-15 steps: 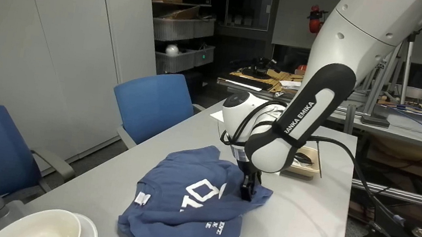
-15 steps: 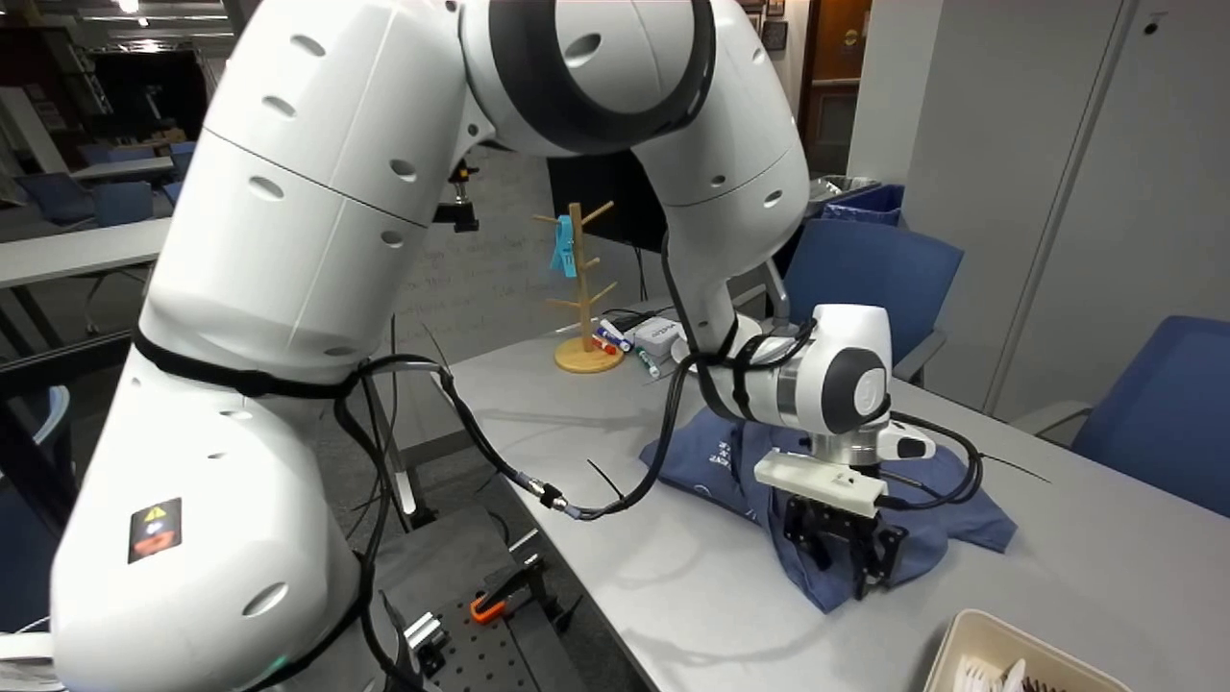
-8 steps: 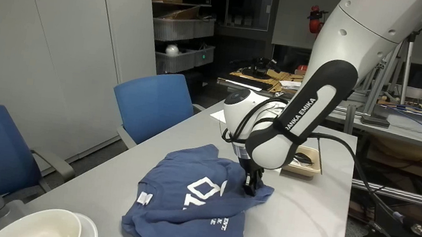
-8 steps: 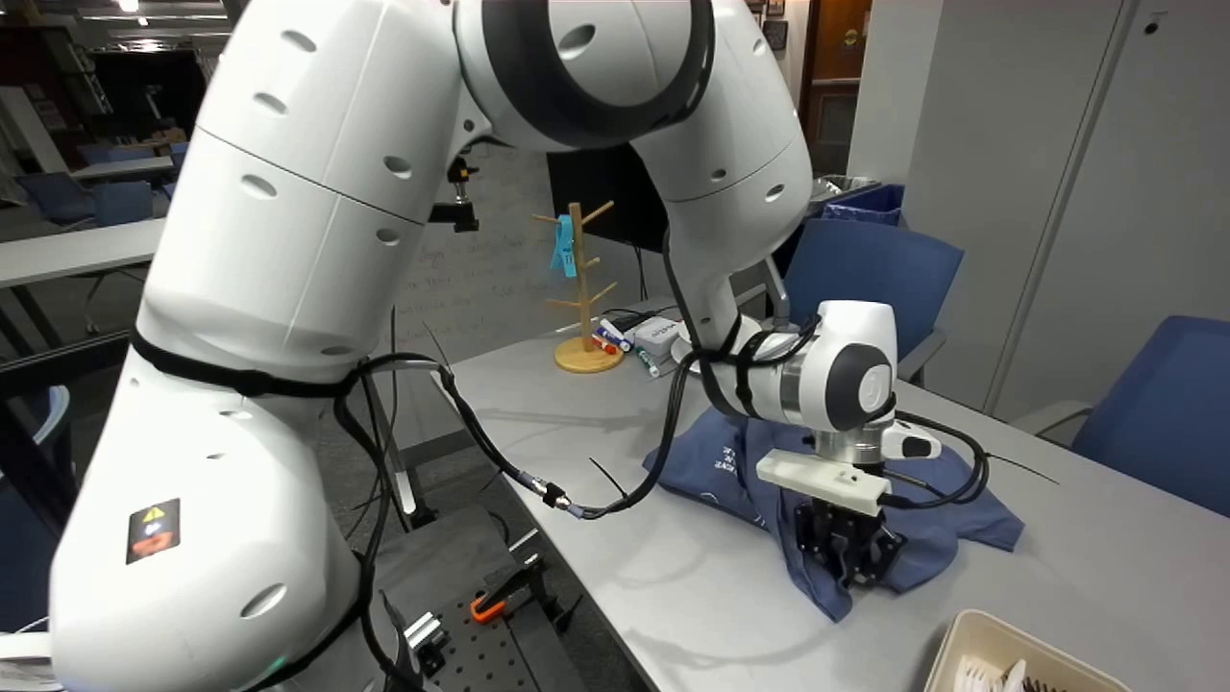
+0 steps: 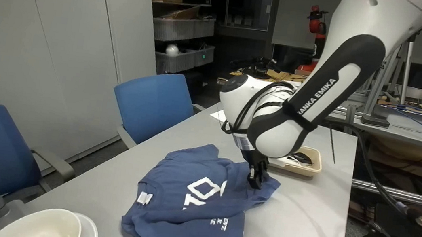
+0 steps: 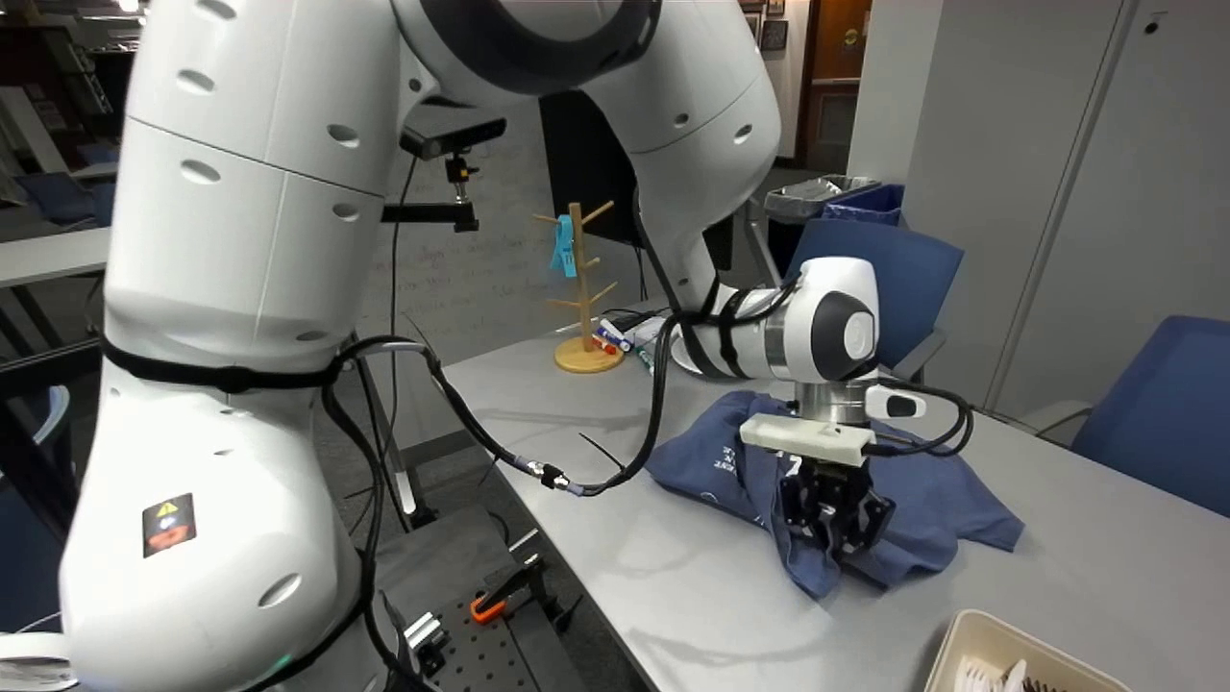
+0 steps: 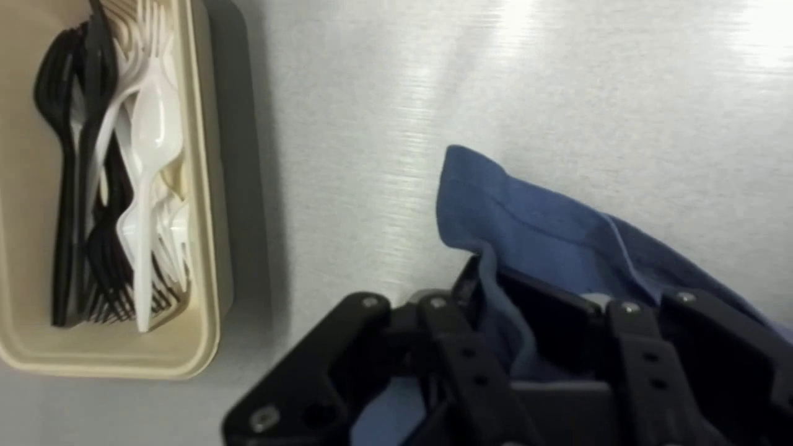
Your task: Fold the t-shirt on the table
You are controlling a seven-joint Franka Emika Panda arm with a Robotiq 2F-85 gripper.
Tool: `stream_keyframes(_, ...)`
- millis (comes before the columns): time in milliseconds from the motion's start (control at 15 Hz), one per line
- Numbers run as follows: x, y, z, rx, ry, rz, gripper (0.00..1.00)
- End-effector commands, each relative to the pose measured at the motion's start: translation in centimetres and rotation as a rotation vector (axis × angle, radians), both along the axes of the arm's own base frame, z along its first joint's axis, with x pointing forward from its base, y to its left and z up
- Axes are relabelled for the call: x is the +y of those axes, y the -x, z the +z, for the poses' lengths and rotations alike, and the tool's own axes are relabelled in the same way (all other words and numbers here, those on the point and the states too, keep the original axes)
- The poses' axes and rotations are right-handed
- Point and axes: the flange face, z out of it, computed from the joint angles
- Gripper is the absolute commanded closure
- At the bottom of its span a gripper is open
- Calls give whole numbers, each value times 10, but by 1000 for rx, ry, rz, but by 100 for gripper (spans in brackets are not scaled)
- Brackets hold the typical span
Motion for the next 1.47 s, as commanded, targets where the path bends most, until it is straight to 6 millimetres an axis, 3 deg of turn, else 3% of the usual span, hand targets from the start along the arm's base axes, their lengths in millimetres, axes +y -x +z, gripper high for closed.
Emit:
stream_keyframes(0, 12, -3, 55, -18, 23, 5, 98)
stream_keyframes(200, 22, -18, 86, -31, -34, -19, 98)
stream_keyframes(867, 33, -103, 135, -333, -174, -292, 98)
stream_keyframes(1400, 36, -157, 140, -636, -168, -498, 98)
